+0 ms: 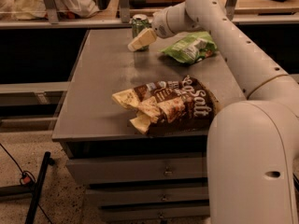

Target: Move green can near brown chip bag

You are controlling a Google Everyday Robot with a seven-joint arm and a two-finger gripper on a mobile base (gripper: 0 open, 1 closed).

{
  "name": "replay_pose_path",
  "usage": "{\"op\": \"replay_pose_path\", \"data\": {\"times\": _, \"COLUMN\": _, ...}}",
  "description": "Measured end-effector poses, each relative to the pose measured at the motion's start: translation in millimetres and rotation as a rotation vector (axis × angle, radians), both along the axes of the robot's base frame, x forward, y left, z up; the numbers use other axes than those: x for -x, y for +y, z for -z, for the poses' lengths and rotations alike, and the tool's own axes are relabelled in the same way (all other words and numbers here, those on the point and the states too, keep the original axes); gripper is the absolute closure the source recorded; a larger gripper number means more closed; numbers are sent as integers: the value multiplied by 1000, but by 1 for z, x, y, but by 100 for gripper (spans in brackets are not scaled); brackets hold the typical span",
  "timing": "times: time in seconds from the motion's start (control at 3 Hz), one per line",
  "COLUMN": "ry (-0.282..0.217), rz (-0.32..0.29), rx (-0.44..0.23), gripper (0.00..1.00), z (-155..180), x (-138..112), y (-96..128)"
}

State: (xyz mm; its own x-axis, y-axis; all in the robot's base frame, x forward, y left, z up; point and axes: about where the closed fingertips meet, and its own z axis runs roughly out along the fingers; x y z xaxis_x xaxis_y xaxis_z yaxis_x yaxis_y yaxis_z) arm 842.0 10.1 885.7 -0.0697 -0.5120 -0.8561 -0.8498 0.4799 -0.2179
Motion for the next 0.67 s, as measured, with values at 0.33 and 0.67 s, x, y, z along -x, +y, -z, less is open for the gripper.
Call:
{"op": "replay_pose_path", "data": {"times": 0.33, "ry": -5, "rz": 29, "rx": -14, "gripper": 0, "z": 2, "x": -8, "y": 1}}
{"op": "replay_pose_path", "data": {"times": 0.67, "ry": -9, "rz": 59, "rx": -25, "gripper": 19, "z": 5, "x": -16, "y": 0}}
